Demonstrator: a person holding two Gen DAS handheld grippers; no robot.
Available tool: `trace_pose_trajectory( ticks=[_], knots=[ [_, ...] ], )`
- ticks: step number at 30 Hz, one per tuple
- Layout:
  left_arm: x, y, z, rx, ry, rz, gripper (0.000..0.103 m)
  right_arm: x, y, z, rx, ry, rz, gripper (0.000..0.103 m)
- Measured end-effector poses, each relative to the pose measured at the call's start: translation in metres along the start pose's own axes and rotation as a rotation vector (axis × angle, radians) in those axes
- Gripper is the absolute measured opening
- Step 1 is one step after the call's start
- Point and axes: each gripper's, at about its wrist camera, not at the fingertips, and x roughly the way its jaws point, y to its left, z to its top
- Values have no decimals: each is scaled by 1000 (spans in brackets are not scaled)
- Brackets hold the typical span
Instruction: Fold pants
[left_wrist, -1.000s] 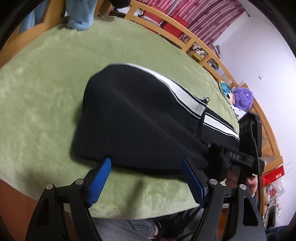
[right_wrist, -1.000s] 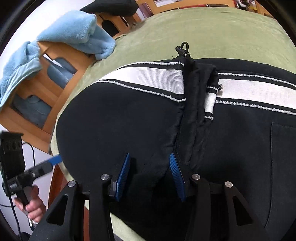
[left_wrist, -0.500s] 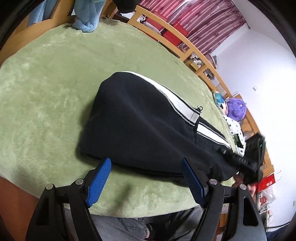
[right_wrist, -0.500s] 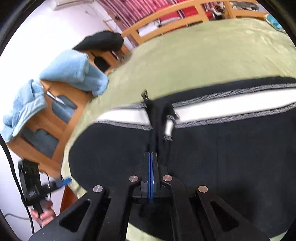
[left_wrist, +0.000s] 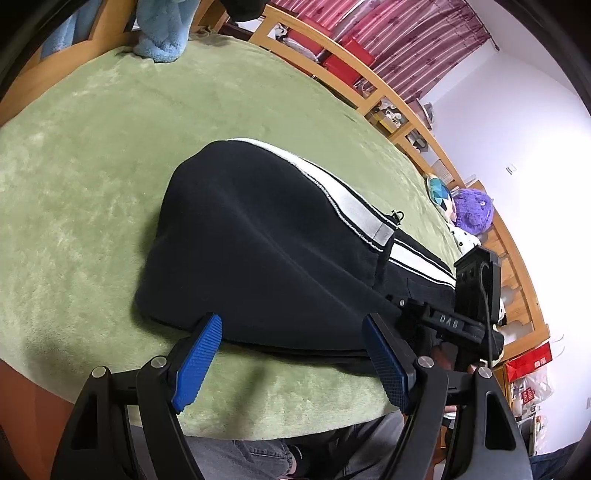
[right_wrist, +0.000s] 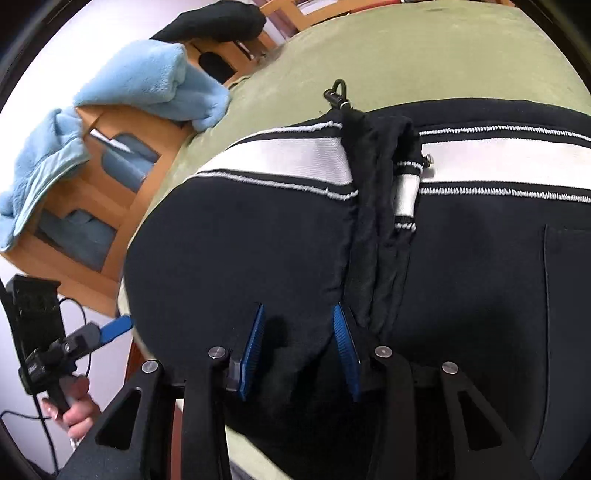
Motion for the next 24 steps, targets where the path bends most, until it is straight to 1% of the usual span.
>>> trace_pose_trajectory(
  ticks=[4, 6, 7, 8, 9, 10, 12, 14, 15, 17, 19, 21, 22, 24],
  knots=[
    [0, 1, -1, 3, 2, 5, 77, 3, 4, 13, -18, -39, -69, 36],
    [0, 1, -1, 1, 1, 3, 77, 11, 2, 19, -11, -42, -87, 36],
    [0, 1, -1, 0, 2, 2, 77, 15, 1, 21, -18, -44, -96, 32],
    [0, 1, -2, -1, 1, 3, 77, 17, 3, 22, -31, -52, -115, 24],
    [-1, 1, -2, -1, 1, 5, 77, 20, 4, 22, -47, -57, -141, 7],
    [-1, 1, -1, -2, 0, 4, 77, 21, 4, 22, -66, -60, -158, 7],
    [-3, 0, -1, -3, -2, 6, 77, 15, 1, 21, -60, -81, -129, 5],
    [-7, -1, -3, 6, -12, 7, 77, -8, -1, 15, -56, -145, -103, 4],
    [-10, -3, -3, 15, -21, 2, 77, -17, -4, 12, -46, -162, -93, 4],
    [-15, -7, -4, 33, -38, -14, 77, -39, -14, 6, 13, -186, -20, 4],
    [-20, -13, -4, 49, -59, -34, 77, -49, -19, -3, 45, -174, 15, 4],
    [-23, -18, -2, 65, -84, -61, 77, -42, -16, -9, 19, -144, -22, 4],
    [-24, -20, -1, 70, -98, -71, 77, -31, -14, -14, -7, -114, -54, 4],
    [-21, -24, 5, 72, -107, -66, 77, -20, -14, -17, -13, -95, -84, 4]
  ],
)
